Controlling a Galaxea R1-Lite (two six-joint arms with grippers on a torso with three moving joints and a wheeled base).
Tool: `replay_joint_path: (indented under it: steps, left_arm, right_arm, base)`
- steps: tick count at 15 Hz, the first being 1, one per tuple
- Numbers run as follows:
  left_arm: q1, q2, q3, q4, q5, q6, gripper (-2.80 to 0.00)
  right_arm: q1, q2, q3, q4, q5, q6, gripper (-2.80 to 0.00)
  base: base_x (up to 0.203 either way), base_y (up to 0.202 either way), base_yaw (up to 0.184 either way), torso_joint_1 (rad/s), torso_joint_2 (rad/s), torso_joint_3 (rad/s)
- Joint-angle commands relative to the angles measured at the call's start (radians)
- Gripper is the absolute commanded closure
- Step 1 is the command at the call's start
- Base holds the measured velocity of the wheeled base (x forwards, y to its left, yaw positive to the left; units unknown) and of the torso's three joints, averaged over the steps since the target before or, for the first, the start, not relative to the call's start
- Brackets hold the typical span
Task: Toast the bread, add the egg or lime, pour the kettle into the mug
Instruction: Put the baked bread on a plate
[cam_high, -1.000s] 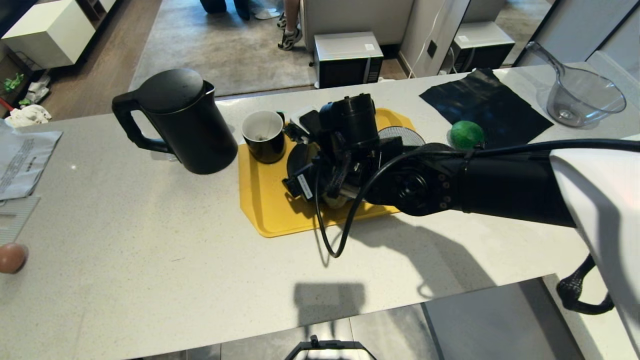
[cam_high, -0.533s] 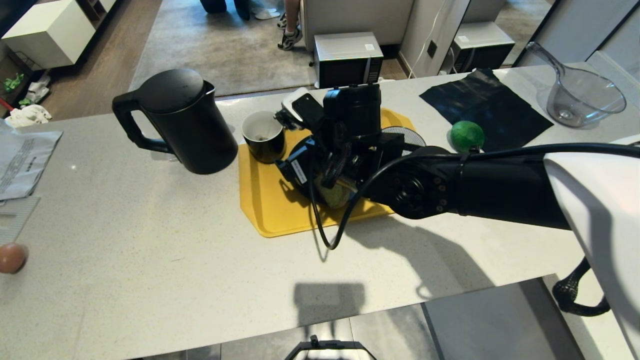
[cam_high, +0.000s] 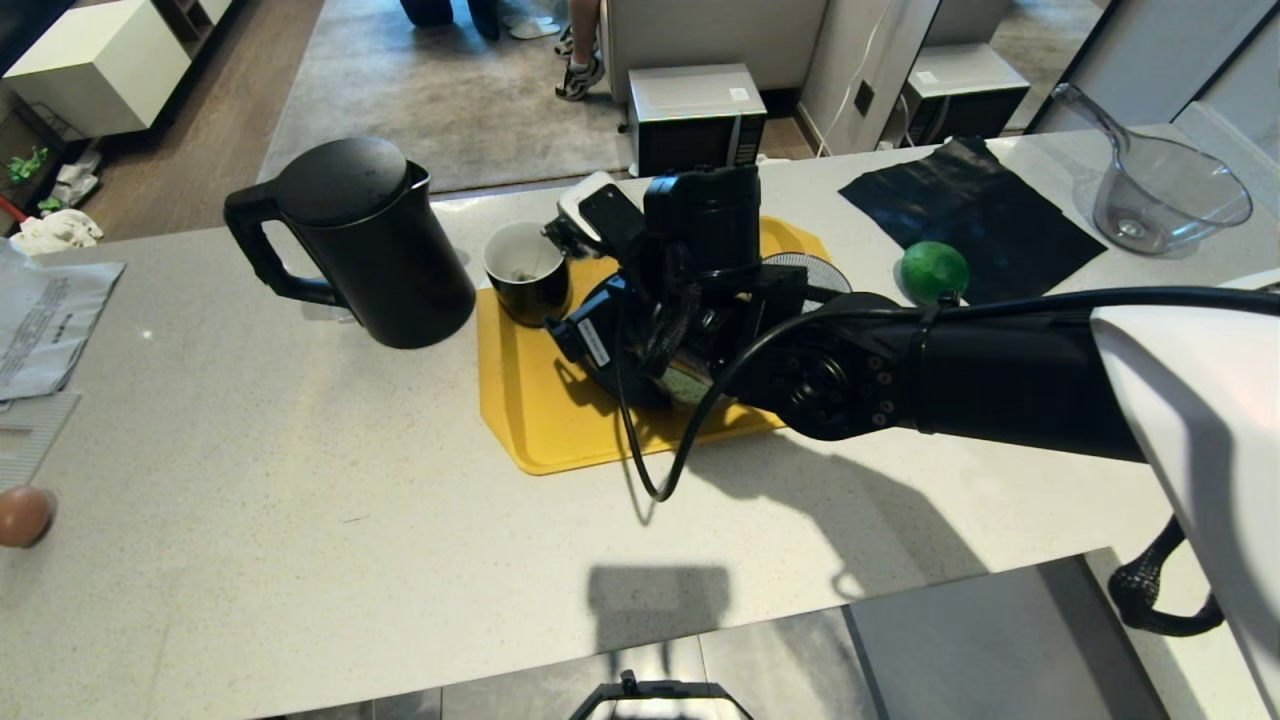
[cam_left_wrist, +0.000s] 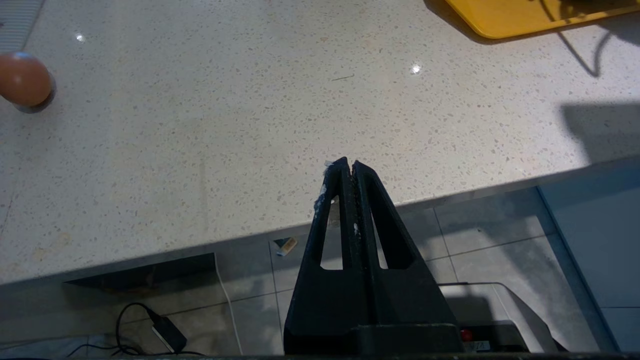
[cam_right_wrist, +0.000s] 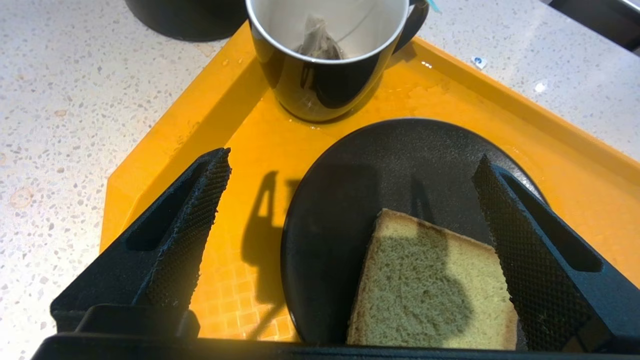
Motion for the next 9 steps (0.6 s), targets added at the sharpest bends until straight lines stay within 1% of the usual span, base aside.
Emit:
replay_joint_path:
  steps: [1,4,7,9]
  left_arm:
    - [0.000,-0.002,0.017,-0.001,0.000,0.000,0.00]
    - [0.000,-0.002,0.017,-0.001,0.000,0.000,0.00]
    - [0.000,-0.002,0.017,-0.001,0.000,0.000,0.00]
    - [0.000,-0.002,0.017,-0.001,0.000,0.000,0.00]
  right_arm:
    - [0.001,-0.004,-0.002,-0.011,-0.001,-0.002,-2.80]
    - [0.007,0.003,0.006,-0.083,-0.001,-0.018,-2.80]
    - [0.015,-0.025,-0.001,-0.078,-0.003,-0.023,-2.80]
    - [0.018,-0.076,0.007,-0.077,-0.022,-0.022,-2.80]
  base:
    - [0.000,0.000,0.000,0.000,0.00,0.000]
    - [0.000,0.000,0.000,0.000,0.00,0.000]
    - [0.000,0.000,0.000,0.000,0.00,0.000]
    - [0.000,0.000,0.000,0.000,0.00,0.000]
